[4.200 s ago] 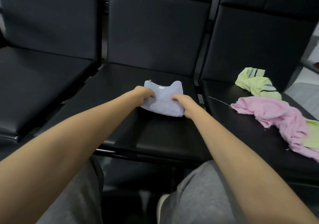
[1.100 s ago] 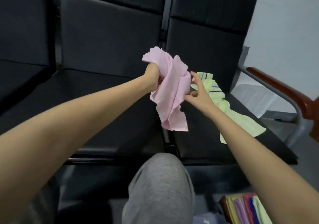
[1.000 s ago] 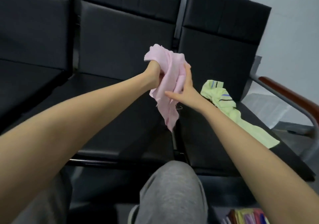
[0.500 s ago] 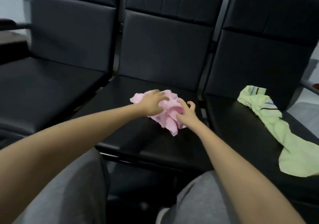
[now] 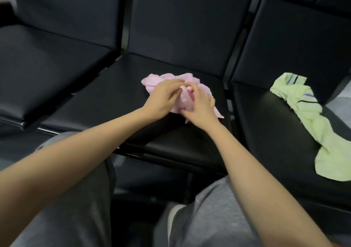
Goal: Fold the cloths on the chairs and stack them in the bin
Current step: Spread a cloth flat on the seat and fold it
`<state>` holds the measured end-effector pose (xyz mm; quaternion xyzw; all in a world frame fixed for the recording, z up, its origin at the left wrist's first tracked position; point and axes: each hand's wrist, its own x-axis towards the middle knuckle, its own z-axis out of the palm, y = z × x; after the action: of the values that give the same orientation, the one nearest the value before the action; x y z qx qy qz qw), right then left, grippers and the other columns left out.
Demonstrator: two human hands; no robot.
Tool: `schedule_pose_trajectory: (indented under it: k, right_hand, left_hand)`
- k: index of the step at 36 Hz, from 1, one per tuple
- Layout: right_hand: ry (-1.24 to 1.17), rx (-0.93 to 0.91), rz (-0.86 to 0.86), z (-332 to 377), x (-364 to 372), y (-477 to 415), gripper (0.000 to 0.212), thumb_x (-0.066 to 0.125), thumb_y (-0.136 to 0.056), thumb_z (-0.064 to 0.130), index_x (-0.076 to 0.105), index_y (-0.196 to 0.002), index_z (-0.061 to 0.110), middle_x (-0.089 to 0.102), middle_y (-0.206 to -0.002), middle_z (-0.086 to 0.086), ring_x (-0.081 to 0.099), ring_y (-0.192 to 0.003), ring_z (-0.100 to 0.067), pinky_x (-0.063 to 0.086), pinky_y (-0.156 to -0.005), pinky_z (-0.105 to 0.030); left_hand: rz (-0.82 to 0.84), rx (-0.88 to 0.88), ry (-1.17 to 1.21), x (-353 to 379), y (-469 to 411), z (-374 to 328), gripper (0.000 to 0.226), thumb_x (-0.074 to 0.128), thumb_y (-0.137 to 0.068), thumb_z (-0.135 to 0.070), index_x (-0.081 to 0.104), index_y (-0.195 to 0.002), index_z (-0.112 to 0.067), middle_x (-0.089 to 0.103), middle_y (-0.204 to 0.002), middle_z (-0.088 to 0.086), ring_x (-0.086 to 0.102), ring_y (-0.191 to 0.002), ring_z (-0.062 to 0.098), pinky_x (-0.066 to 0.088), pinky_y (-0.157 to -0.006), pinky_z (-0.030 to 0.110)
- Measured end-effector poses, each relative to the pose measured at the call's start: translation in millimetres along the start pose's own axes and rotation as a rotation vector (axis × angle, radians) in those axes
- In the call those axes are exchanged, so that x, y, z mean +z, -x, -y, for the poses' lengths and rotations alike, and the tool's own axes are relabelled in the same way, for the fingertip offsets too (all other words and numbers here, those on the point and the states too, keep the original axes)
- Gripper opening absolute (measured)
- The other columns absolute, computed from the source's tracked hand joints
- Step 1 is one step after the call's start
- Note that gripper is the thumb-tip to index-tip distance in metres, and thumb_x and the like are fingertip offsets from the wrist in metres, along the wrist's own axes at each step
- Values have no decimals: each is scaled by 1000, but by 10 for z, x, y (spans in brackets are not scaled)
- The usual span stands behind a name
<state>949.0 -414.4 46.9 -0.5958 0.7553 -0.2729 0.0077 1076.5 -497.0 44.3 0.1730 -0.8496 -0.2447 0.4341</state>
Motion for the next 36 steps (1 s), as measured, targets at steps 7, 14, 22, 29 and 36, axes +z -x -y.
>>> schedule_pose_trajectory:
  k: [7,14,22,29,36]
  right_hand:
    - [20,77,-314,51,14,-138,33,42,-82,-2,64,-104,8,60,-104,-9,54,-91,-31,40,-67,-35]
    - [-368,328,-220,87,-259,-144,24,44,-79,8,61,-97,7,60,-96,-4,55,-85,-24,47,-73,-36]
    - [-602,427,-213,7,-512,-173,22,38,-87,9,45,-68,16,47,-65,0,39,-49,-13,32,-44,-23]
    - [-428,314,-116,70,-1084,-366,40,60,-80,19,28,-56,20,30,-60,2,27,-60,-16,25,-56,-29]
    - [-444,264,-122,259,-1472,-518,25,53,-83,9,47,-59,16,42,-65,-3,38,-73,-19,28,-59,-29]
  left_hand:
    - [-53,-158,-109,-266,-92,-18,13,42,-97,-10,53,-95,-4,54,-71,2,52,-68,24,38,-62,35]
    - [467,-247,-690,-480,-152,140,36,62,-82,-26,32,-65,-18,42,-69,-2,43,-69,23,31,-57,31]
    - [188,-359,-188,-538,-248,180,18,47,-85,-5,53,-96,-18,61,-84,1,53,-78,19,41,-65,30]
    - [536,-319,-539,-951,-523,79,20,60,-82,-16,49,-65,-13,52,-64,2,46,-65,23,36,-55,32]
    - [125,-480,-48,-1137,-785,-147,28,34,-86,4,58,-94,-7,56,-82,1,51,-76,14,39,-60,22]
